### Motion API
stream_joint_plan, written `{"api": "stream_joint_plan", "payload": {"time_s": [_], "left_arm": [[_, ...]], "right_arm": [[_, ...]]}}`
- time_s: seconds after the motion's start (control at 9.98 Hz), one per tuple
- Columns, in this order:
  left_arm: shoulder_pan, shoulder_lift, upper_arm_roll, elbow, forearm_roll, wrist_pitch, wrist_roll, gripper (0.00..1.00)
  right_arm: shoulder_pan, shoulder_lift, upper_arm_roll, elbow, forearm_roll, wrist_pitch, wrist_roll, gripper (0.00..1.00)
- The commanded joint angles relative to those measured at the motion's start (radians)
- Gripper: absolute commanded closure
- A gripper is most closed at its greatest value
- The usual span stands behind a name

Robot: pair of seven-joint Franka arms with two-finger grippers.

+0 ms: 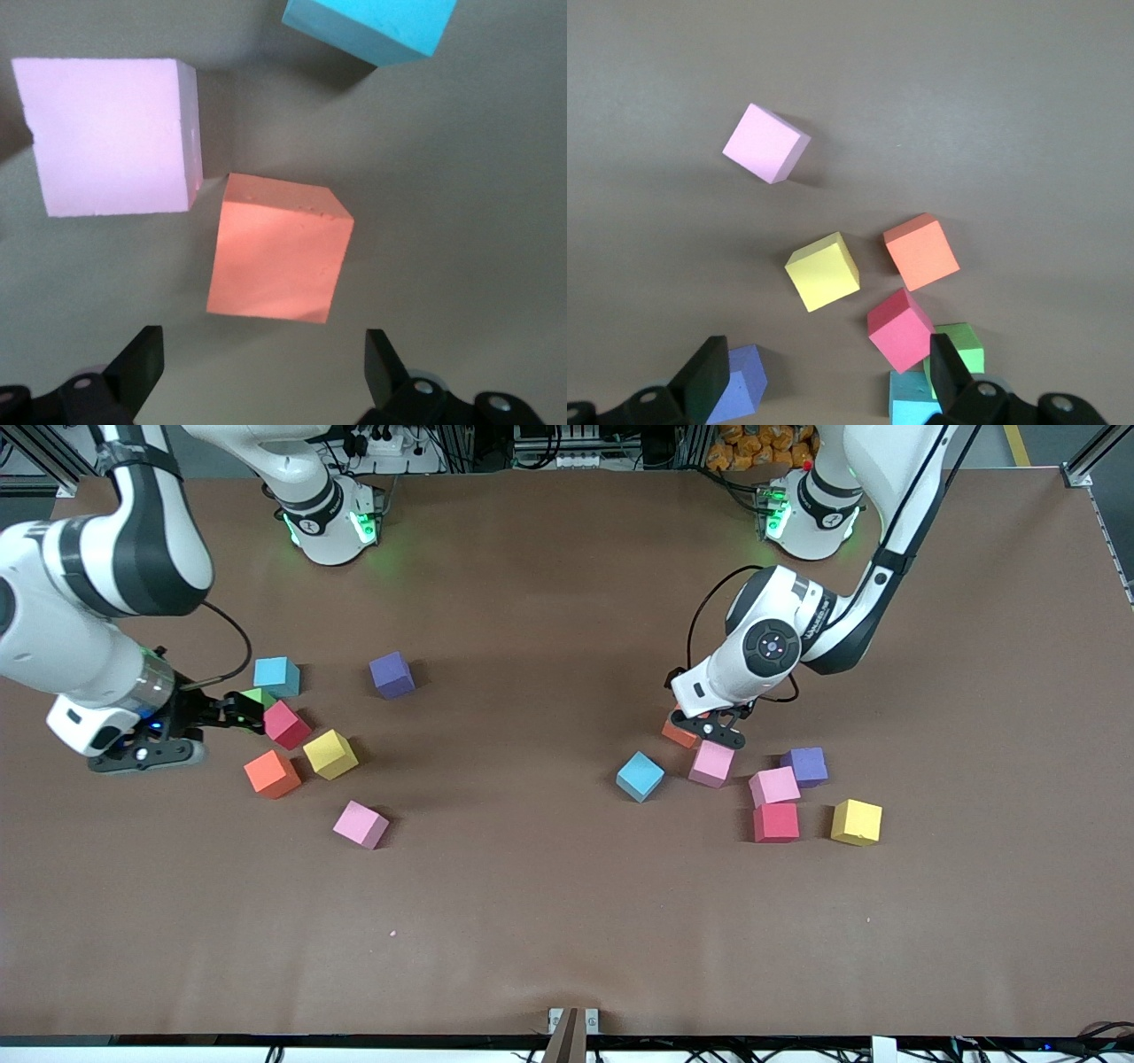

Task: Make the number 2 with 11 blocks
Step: 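Grasp the orange cube with the left gripper while the right gripper grasps the blue cube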

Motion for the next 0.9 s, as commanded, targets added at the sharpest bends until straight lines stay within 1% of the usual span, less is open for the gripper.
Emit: {"api": "stream_joint_plan", "payload": {"time_s": [0.0,0.2,0.5,0.8], "left_arm": [[-0.001,0.023,0.0,-0.004,0.026,0.045,-0.01,0.0],[-0.003,0.041,0.0,-0.002,0.028,0.066,-0.01,0.0],[-0.012,0.07,0.0,0.003,0.037,0.115,-0.011,0.0],[-0.021,0.089,0.0,0.006,0.046,0.126,-0.018,0.0]], "right_arm": [[0.009,-0.029,-0.005,-0.086,-0.001,0.079,0.013,0.0],[0.012,-0.053,-0.005,-0.158,-0.001,0.159,0.013,0.0],[0.041,-0.04,-0.005,-0.164,-0.001,0.177,-0.001,0.0],[0.034,-0.038,-0.005,-0.177,0.002,0.174,0.01,0.0]]}}
